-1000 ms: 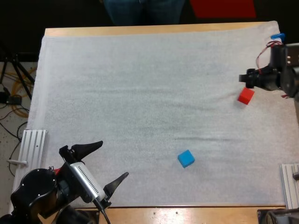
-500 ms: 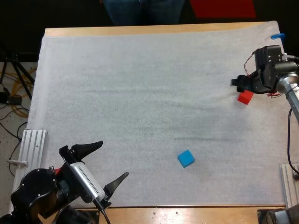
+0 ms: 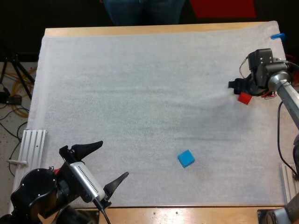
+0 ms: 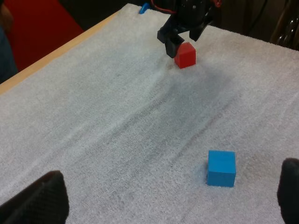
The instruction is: Stack red cube on blue cube
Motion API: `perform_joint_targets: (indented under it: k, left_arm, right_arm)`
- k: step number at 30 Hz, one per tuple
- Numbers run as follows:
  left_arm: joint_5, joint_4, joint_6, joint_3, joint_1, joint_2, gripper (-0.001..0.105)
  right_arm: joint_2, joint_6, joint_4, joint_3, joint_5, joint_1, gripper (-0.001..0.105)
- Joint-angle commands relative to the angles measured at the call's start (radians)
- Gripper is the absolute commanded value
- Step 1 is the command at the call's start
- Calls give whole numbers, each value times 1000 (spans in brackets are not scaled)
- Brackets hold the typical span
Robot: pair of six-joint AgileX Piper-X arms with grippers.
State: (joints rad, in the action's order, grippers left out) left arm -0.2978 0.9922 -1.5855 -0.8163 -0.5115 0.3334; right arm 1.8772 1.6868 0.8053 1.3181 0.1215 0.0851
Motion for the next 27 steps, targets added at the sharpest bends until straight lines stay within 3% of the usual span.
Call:
perform_joint_targets:
  k: [1, 18, 21, 25, 27]
  left_arm:
    - [-5, -11, -9, -7, -4, 3, 87]
    - [-5, -11, -9, -7, -4, 3, 87]
    - [-5, -11, -9, -7, -4, 3, 87]
    - [-5, -11, -9, -7, -4, 3, 87]
    - [-5, -11, -9, -7, -4, 3, 87]
  right_arm:
    - [3, -2, -8, 16, -3, 1, 71]
    - [33, -9, 33, 24, -31, 1, 71]
    - [33, -25, 48, 24, -29, 1, 59]
    - [33, -53, 51, 24, -29, 1, 34]
    - [33, -53, 51, 24, -32, 1, 27]
